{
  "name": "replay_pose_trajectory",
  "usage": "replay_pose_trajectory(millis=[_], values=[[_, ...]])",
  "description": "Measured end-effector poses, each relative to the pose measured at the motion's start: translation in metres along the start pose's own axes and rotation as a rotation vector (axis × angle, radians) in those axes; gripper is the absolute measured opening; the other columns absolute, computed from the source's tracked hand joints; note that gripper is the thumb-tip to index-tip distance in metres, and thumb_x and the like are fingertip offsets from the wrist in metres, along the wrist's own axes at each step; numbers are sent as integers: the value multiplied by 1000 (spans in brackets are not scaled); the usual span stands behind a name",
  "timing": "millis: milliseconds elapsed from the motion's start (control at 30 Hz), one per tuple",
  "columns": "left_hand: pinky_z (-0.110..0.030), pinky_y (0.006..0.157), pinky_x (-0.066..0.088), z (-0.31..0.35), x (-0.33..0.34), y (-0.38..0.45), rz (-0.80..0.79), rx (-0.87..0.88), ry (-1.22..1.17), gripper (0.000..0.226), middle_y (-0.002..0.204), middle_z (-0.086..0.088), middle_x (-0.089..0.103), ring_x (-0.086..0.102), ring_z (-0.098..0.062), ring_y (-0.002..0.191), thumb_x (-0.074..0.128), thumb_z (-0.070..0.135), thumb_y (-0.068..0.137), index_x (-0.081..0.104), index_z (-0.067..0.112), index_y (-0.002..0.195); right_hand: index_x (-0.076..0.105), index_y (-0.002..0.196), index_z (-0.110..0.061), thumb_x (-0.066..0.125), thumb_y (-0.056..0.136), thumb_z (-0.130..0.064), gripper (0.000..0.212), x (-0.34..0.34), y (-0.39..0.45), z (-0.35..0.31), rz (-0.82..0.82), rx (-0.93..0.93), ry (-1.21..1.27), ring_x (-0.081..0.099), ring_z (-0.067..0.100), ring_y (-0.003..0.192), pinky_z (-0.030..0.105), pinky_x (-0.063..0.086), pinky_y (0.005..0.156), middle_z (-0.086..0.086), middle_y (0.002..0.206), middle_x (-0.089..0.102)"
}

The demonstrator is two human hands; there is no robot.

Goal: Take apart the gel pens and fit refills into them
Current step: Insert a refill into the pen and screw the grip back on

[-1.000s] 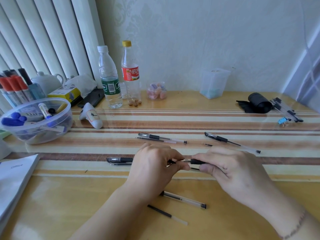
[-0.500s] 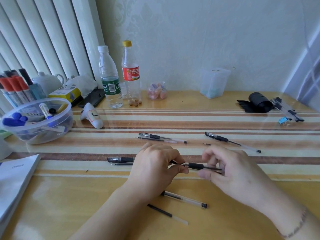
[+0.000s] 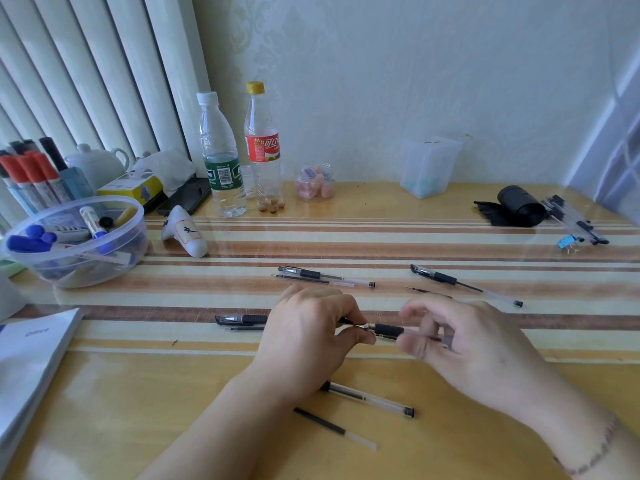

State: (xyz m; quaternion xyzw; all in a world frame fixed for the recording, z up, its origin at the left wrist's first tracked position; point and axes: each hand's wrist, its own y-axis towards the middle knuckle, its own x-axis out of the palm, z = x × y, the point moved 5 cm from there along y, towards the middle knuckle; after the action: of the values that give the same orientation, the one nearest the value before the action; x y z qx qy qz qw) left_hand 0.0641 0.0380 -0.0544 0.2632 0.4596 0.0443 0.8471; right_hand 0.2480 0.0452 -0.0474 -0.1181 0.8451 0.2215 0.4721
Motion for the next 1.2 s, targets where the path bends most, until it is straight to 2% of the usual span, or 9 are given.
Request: replay_pose_trajectory(millis=[67,200,400,533,600,700,800,1000,1200], values=[[-26,72,43,-1,-1,0,-14,-3,14,21,66,12,68,60,-8,66,75,46,69,70,27,73,59,85,-45,53,71,-72,32,-1,0,0,21,3,-39,60,0,68,23,49,58,-23,70,63],[-27,70,40,-1,2,-1,-57,23,78,21,61,10,70,63,-11,58,71,48,72,70,27,75,66,79,-37,68,75,-54,17,-2,0,-2,140,-53,-111,61,-2,62,23,50,52,-24,63,65],[-23,61,30,4,3,-1,-39,125,157,12,50,9,64,55,-10,46,73,32,71,69,25,62,64,65,-29,37,89,-59,47,4,1,0,121,-135,-172,47,9,40,26,39,40,-8,39,49],[-27,62,39,5,1,0,-33,173,136,15,51,9,64,56,-9,51,73,32,75,70,23,63,58,62,-27,26,91,-61,55,9,1,5,74,-110,-136,50,12,42,29,43,44,-5,41,52],[-26,67,42,7,-3,0,-49,150,80,14,60,11,67,59,-6,59,73,37,76,71,25,71,59,63,-29,29,92,-61,53,6,1,6,89,-97,-124,51,9,44,26,41,43,-10,41,51],[-19,78,44,1,-4,2,-108,-1,-69,29,93,16,64,55,2,84,63,47,85,64,28,107,63,73,-35,44,88,-58,33,-1,2,6,119,-52,-134,54,2,51,23,39,45,-18,50,57],[-12,75,35,-9,-2,1,-185,-99,-231,31,89,11,53,48,3,85,41,26,99,43,23,130,59,81,-37,65,80,-46,11,-9,3,8,161,16,-100,55,-3,59,23,38,47,-24,69,64],[-6,70,39,-13,2,2,-201,-124,-284,18,91,12,70,58,6,84,46,9,98,51,20,111,58,83,-36,70,78,-43,14,-11,2,5,174,22,-53,55,1,67,22,36,47,-20,73,66],[-22,82,52,-10,2,1,-176,-130,-359,13,91,13,74,66,3,91,57,14,95,61,24,103,60,83,-35,71,78,-43,15,-11,2,6,181,26,-68,55,-2,69,24,43,48,-24,72,64]])
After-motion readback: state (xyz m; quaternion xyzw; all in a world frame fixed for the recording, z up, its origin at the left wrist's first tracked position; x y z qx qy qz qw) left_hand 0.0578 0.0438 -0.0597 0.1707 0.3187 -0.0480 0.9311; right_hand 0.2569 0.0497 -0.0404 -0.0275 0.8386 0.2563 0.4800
